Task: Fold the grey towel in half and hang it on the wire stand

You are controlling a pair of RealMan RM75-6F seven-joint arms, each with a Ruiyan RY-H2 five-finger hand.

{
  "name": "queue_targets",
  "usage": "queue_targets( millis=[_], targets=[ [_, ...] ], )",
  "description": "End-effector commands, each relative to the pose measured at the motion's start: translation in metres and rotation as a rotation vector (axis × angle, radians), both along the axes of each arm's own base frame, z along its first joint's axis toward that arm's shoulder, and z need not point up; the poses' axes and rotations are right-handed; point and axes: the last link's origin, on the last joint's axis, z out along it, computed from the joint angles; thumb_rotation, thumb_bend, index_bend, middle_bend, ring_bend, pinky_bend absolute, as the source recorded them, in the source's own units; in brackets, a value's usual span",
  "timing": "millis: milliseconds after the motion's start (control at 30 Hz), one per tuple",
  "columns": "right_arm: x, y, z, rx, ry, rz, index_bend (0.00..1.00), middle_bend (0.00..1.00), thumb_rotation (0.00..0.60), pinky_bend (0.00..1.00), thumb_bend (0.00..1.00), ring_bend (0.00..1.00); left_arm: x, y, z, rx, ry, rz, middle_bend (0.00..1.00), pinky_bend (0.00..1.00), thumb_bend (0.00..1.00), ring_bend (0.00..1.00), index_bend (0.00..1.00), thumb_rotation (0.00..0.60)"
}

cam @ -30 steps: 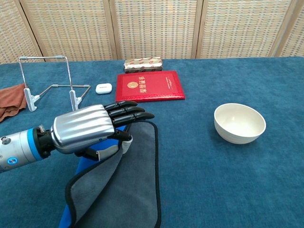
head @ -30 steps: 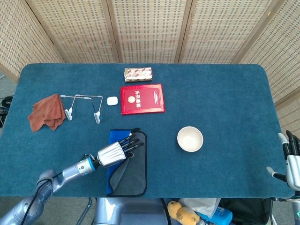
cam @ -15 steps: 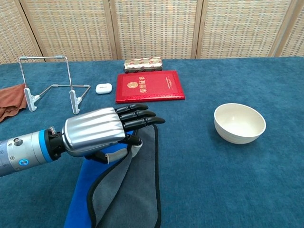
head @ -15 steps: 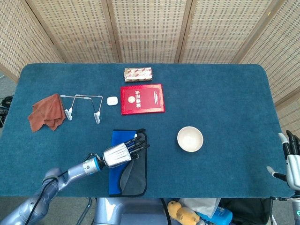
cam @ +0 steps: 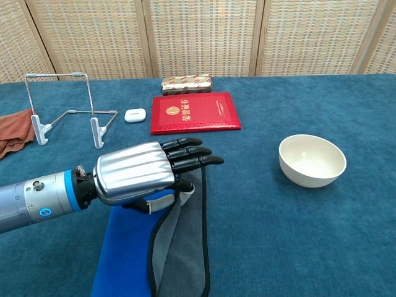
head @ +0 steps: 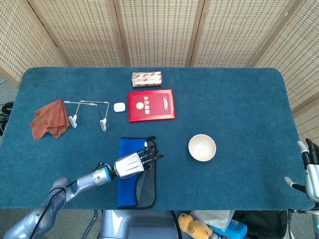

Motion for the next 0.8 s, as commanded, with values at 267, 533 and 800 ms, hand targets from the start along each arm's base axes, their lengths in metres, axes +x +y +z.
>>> queue_targets(
  millis=[267, 533, 800],
  targets=[
    [0.000, 0.001, 0.000, 0.001, -0.004, 0.001, 0.00, 0.00, 0.600, 0.00, 0.00, 0.00, 0.007, 0.001, 0.003, -0.005, -0.057, 0.018, 0.00, 0.00, 0.38, 0.00, 0.00, 0.600],
    [0.000, 0.002, 0.002, -0.003, -0.008, 0.005, 0.00, 0.00, 0.600, 0.00, 0.00, 0.00, 0.007, 0.013, 0.029, 0.021, -0.142, 0.038, 0.00, 0.00, 0.38, 0.00, 0.00, 0.600],
    [0.002, 0.003, 0.002, -0.002, -0.011, 0.011, 0.00, 0.00, 0.600, 0.00, 0.00, 0.00, -0.009, 0.034, 0.063, 0.059, -0.111, 0.140, 0.00, 0.00, 0.37, 0.00, 0.00, 0.600]
  ],
)
